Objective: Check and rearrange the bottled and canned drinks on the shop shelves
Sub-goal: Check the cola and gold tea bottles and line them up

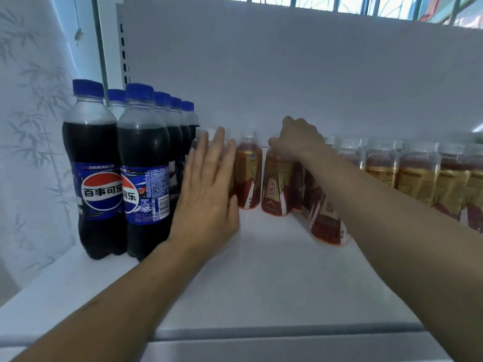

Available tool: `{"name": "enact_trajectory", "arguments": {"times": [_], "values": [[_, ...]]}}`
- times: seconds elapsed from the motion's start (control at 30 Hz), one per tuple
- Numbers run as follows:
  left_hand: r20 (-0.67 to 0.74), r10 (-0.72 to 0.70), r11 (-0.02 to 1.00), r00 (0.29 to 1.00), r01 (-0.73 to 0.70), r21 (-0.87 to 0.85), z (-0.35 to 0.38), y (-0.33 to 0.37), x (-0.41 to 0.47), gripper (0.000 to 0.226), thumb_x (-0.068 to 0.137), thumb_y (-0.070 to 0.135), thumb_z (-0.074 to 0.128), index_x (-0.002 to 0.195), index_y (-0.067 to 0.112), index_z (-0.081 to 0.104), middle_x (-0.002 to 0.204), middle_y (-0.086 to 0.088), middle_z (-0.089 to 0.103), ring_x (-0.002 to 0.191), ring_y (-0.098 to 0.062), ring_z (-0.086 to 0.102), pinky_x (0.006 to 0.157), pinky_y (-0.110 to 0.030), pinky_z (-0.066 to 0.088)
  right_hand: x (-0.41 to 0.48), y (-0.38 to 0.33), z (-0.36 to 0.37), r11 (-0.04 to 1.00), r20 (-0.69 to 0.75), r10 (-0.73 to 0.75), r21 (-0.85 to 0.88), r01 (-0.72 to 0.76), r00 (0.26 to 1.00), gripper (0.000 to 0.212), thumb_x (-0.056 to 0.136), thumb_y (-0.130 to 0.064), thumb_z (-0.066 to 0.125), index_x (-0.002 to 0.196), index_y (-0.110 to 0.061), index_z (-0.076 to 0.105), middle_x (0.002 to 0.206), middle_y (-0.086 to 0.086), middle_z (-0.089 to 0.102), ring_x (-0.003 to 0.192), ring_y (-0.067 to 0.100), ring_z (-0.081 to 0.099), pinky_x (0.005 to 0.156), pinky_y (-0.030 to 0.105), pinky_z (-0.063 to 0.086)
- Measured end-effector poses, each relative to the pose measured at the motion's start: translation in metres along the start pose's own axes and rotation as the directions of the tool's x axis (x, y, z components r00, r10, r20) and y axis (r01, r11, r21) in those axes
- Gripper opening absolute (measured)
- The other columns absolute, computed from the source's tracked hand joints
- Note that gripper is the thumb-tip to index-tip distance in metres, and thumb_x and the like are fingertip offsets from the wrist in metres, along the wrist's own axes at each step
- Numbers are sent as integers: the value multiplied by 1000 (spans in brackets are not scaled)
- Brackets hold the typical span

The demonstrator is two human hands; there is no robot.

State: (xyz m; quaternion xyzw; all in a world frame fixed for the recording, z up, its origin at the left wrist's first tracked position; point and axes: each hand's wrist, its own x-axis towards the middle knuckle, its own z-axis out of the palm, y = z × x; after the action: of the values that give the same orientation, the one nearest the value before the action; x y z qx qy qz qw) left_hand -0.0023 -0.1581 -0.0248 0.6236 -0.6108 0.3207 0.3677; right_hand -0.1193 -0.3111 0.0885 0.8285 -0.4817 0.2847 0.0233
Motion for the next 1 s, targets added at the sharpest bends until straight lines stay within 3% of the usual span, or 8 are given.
{"name": "enact_trajectory", "arguments": {"times": [0.23,0.4,0.47,0.63,0.73,0.83,0.93,1.0], "values": [[105,235,968,966,-222,-118,-7,21,-3,70,94,13,43,158,12,15,167,-4,11,154,-12,3,126,-38,9,-28,-5,-2,987,-86,-134,79,140,987,64,91,-67,55,140,-26,53,139,1,59,125,25,55,84,31,35],[321,-24,851,947,188,-491,-6,41,-4,97,98,20,59,152,35,-20,156,30,-23,139,18,-21,106,1,-6,-52,5,1,938,-235,-223,214,275,946,59,93,-60,59,138,-22,59,136,-2,64,123,18,57,94,29,42],[410,-172,764,896,384,-518,9,40,5,106,95,24,65,153,34,-23,158,27,-21,142,13,-18,104,-3,-9,-57,11,1,896,-282,-170,355,268,944,61,91,-62,61,135,-20,62,135,-3,64,121,14,59,98,27,43],[441,-326,541,836,547,-638,35,55,32,102,80,41,80,152,45,7,152,13,37,137,-10,38,113,-34,31,-66,16,-9,793,-430,-103,509,334,897,53,90,-63,62,125,-24,69,120,-14,68,91,-7,55,89,17,43],[419,-347,447,839,541,-713,38,65,30,78,80,37,80,143,39,33,112,24,65,98,14,60,80,-9,49,-69,21,-10,715,-470,-44,601,357,881,43,86,-61,69,114,-28,72,99,-23,65,75,-12,51,75,10,38],[493,-290,312,820,568,-762,39,65,20,53,81,25,79,126,31,52,96,21,72,85,12,66,62,-5,49,-66,26,-2,648,-356,-53,699,303,933,41,84,-60,71,112,-31,67,103,-21,64,85,-10,55,77,9,42],[557,-189,222,809,588,-778,32,57,19,49,73,24,81,119,23,63,99,8,77,92,-4,72,75,-17,55,-66,24,-6,418,-71,-110,902,111,991,47,81,-58,74,116,-27,63,120,-5,68,108,10,66,94,39,56],[601,-135,189,788,616,-765,31,52,16,52,72,26,82,121,20,65,104,4,77,98,-12,73,84,-26,54,-69,24,-7,231,44,-202,973,4,978,30,87,-38,75,107,-19,65,113,4,74,102,24,73,86,44,61]]}}
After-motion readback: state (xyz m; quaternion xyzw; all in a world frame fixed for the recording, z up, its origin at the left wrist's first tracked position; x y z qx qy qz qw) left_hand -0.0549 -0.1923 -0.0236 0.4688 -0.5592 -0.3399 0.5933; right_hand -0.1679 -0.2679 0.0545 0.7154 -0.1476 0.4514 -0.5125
